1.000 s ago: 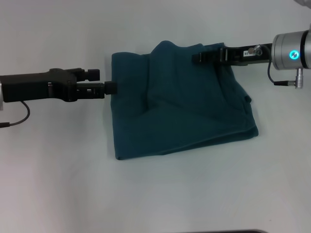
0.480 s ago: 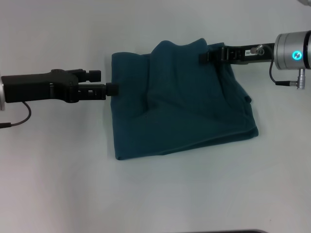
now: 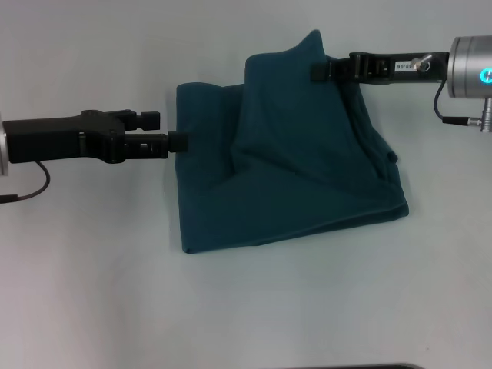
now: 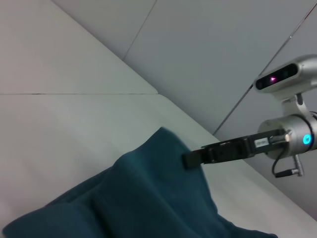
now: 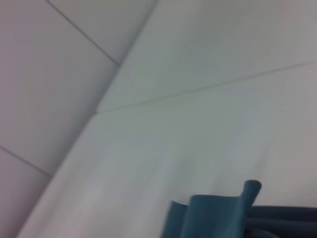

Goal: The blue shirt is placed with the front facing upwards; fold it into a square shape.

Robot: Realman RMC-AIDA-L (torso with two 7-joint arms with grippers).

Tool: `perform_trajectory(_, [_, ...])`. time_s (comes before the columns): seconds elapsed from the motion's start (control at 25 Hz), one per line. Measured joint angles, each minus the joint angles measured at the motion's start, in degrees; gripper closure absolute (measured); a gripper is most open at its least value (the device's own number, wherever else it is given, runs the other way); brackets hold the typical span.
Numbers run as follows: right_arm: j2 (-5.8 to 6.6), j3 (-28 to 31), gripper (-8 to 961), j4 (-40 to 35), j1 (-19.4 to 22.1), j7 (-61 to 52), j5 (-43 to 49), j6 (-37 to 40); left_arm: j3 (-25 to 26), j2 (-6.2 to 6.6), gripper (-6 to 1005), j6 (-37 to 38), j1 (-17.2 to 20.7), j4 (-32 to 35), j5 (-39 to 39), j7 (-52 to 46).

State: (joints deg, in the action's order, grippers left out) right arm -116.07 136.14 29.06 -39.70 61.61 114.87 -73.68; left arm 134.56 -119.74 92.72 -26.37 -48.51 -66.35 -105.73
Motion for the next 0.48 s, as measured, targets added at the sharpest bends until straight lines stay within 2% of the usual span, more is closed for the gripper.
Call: perform_trajectory(0.48, [0.43, 1.4, 896, 4.2, 1.8, 0.0, -4.0, -9.2, 0.1, 0.21, 67, 0.0, 0.0, 0.0, 0.0, -0.1])
